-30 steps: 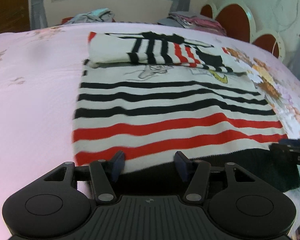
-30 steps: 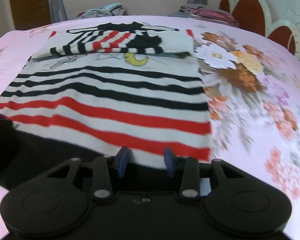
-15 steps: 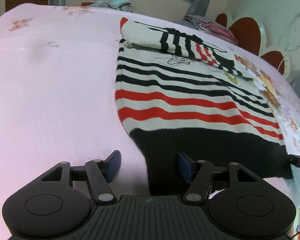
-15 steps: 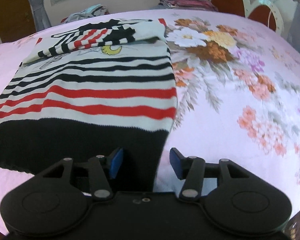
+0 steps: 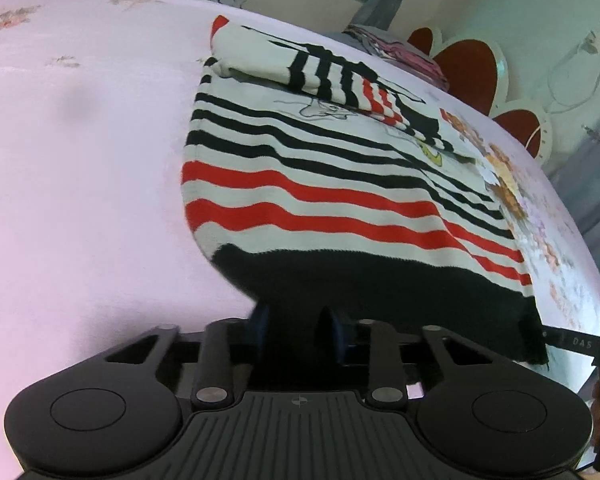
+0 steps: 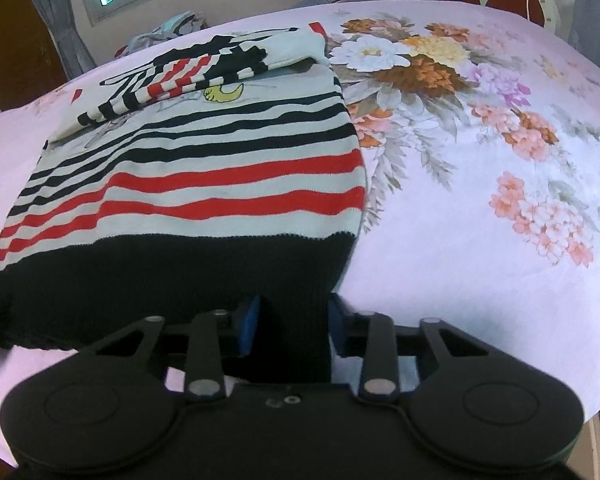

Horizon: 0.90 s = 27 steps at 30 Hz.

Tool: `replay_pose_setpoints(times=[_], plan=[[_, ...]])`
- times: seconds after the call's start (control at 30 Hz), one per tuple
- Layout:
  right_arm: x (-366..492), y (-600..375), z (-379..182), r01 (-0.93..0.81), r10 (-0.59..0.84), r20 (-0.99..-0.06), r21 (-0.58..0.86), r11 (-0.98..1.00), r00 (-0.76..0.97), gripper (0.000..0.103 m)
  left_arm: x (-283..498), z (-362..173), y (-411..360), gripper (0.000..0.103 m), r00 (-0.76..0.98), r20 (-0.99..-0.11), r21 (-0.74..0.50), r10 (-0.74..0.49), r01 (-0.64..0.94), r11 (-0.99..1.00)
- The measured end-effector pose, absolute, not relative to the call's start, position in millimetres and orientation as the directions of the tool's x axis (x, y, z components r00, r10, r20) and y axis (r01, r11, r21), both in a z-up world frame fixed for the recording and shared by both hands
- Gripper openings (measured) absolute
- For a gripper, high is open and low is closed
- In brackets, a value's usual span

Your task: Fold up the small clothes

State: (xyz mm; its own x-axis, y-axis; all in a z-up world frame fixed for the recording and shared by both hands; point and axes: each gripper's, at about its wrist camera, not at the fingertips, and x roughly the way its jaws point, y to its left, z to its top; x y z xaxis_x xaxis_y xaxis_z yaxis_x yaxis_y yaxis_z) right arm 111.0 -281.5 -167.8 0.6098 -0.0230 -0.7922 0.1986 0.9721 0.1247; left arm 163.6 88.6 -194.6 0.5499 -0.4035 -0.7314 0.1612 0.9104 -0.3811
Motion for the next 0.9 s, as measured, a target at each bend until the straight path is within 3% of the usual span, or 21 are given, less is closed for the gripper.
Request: replay_pose_setpoints(times=[0.07,0.17,0.5,0.9], plan=[[111.2,-281.9,-167.4,0.198,0.002,-0.797,0.152,0.968,0.603,0.013,164.9,-194.5,89.9,0.016,0.543,-0.731,-0.387,-0.412,0.168,0.907],[113.3,-280.2,-163.8,0.185,0.02,-0.796,0.164,0.969,0.605,0.01,166.8,-192.1,88.3,0.011,0.537,-0.725,-0.394,-0.431,0.191,0.899],[134.5,-283.3,-111.0,0.105,0.068,-0.692,0.205,0.973,0.719,0.01,194.8,-142.8,84.5,0.011,0.614,-0.629,-0.421,-0.477,0.247,0.873],[234.8,-302.1,-60.8,0.042,0.106,-0.579,0.238,0.97,0.808,0.01,289.3,-101.6,72.6,0.011,0.733,-0.525,-0.4,-0.433,0.236,0.885]])
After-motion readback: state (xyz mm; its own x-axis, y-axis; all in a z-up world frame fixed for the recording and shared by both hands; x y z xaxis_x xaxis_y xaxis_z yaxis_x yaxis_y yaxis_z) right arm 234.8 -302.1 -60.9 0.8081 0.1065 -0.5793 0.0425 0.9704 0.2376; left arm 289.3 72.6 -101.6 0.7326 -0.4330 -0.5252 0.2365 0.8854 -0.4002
